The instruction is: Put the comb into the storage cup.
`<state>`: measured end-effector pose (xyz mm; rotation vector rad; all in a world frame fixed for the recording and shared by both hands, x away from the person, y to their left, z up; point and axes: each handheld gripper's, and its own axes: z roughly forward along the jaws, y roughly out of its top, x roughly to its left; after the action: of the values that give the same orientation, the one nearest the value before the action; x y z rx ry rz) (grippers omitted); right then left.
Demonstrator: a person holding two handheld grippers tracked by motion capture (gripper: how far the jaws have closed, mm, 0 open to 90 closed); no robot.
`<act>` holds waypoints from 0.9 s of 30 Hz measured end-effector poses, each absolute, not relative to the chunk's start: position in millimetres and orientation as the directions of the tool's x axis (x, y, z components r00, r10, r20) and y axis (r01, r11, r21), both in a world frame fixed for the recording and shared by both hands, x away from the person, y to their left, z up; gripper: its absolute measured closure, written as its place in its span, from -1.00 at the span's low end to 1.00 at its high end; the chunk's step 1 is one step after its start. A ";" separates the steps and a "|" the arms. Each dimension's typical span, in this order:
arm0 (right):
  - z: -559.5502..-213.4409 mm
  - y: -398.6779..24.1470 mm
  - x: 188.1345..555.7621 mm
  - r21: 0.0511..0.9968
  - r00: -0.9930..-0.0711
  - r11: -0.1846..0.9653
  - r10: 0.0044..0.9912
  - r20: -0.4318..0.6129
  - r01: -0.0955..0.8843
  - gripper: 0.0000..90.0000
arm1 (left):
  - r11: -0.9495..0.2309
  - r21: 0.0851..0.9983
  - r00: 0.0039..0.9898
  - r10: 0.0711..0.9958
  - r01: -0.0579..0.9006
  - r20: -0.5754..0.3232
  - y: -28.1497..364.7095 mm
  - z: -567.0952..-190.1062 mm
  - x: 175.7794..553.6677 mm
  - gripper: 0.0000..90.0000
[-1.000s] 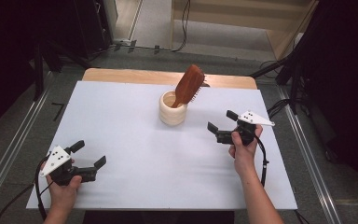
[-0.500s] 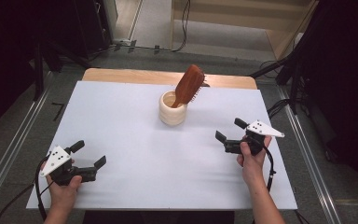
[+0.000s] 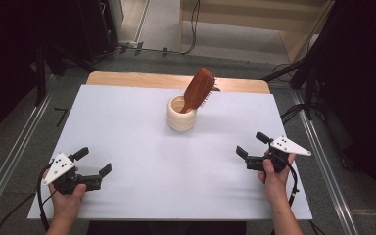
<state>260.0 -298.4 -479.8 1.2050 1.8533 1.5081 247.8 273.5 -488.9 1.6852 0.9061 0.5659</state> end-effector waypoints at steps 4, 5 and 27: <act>-482.6 -305.0 254.1 0.940 -0.509 0.018 0.844 0.167 0.340 -1.00 | -0.118 0.951 0.592 0.802 0.285 -0.078 273.5 -489.0 248.0 -1.00; -483.0 -306.0 252.7 0.940 -0.508 0.015 0.844 0.171 0.342 -1.00 | -0.117 0.951 0.591 0.802 0.286 -0.079 273.6 -489.0 248.1 -1.00; -497.8 -343.0 212.7 0.944 -0.483 0.045 0.866 0.127 0.328 -1.00 | -0.115 0.951 0.588 0.805 0.287 -0.080 273.7 -489.1 248.0 -1.00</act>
<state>212.7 -343.0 -497.8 1.1990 1.8405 1.4468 248.0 273.7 -489.1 1.6803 0.9166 0.5679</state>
